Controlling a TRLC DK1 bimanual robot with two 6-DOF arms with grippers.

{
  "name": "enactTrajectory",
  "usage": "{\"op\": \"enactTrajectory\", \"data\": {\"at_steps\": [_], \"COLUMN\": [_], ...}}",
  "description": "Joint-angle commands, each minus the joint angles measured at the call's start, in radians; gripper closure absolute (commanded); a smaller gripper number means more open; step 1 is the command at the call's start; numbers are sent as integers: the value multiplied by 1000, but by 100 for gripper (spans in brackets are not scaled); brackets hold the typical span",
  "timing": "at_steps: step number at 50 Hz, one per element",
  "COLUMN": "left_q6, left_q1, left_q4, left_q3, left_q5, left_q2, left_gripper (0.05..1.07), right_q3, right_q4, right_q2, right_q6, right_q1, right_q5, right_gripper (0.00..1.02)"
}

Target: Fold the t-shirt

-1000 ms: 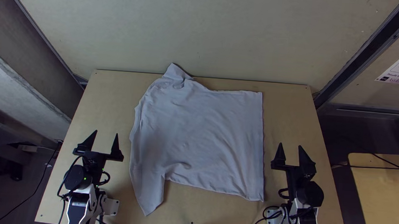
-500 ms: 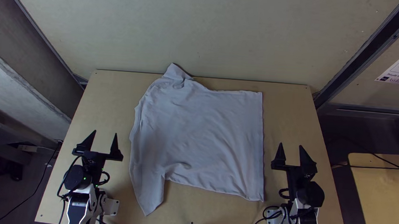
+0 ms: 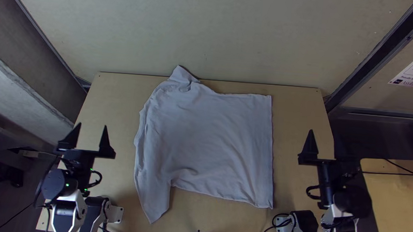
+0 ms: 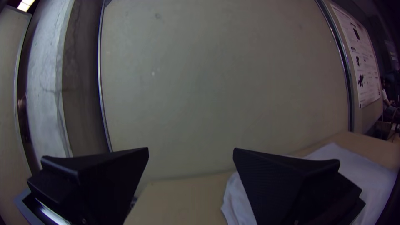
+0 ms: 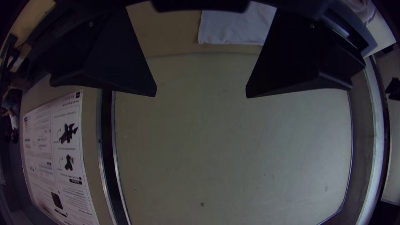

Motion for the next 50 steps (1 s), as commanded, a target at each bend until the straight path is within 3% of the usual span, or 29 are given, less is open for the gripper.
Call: {"op": "enactTrajectory", "data": {"at_steps": [1, 19, 30, 38, 50], "left_q6": [-3, -9, -38, -50, -159], "left_q1": [7, -21, -68, -125, -136], "left_q4": [42, -20, -59, -197, -392], "left_q3": [130, 593, 835, 1064, 1375], "left_q5": [-1, 18, -5, -18, 3], "left_q2": [118, 537, 796, 1023, 1332], "left_gripper": [10, 10, 10, 10, 10], "right_q3": [134, 539, 721, 844, 1003], "right_q4": [-34, -194, -221, -235, -283], "right_q2": [106, 465, 686, 822, 1011], "right_q6": [-35, -41, -50, -33, 7], "right_q1": [5, 7, -4, -10, -7], "right_q5": [-2, -2, 0, 0, 0], "right_gripper": [4, 4, 4, 4, 4]}}
